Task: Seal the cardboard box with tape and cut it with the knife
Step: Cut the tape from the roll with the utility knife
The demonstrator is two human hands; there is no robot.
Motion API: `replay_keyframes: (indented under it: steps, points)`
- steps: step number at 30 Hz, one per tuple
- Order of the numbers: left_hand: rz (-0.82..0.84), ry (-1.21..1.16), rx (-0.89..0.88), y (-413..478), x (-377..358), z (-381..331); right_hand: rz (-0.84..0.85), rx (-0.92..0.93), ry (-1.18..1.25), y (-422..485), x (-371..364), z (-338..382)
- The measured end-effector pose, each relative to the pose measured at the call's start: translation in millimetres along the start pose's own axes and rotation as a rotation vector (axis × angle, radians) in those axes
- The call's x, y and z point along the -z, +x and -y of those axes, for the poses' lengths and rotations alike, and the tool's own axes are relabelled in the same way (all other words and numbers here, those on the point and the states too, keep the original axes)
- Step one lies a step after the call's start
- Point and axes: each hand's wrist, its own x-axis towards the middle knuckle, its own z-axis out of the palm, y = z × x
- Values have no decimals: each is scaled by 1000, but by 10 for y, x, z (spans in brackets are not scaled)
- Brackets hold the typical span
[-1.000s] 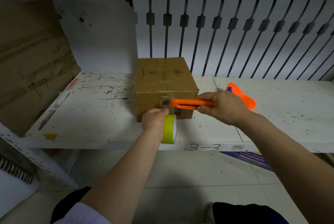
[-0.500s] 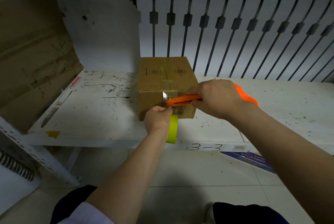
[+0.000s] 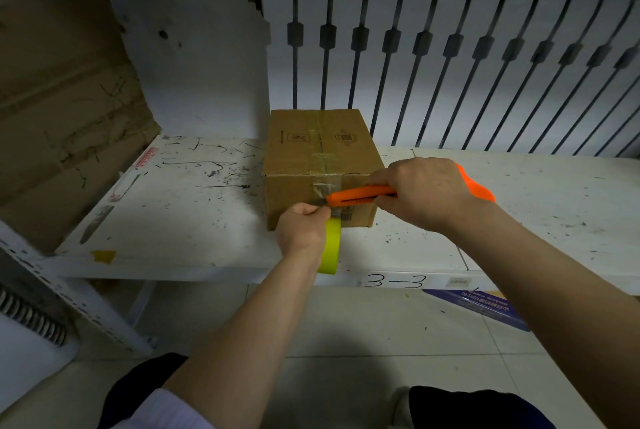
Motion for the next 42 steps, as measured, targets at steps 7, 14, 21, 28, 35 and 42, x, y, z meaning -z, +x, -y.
replay_keyframes:
  steps: [7,14,21,28,35,42]
  points:
    - [-20,-11,-19,-17,37,-15,-10,-31,-25,-25,-14,-7]
    - [-27,-12,-36,-58,70,-4,-3,-35,-41,-34,-11,8]
    - [-62,-10,-29,-60,93,16,6,-32,-85,-42,-55,-36]
    - [-44,16,-28,-40,172,89,24,-60,24,-85,-244,-41]
    - [-116,56,-76,-43,444,146,107,-166,279,-256,-736,-31]
    - [-19,-51,-49,-70,544,145,45,-117,338,-151,-1311,391]
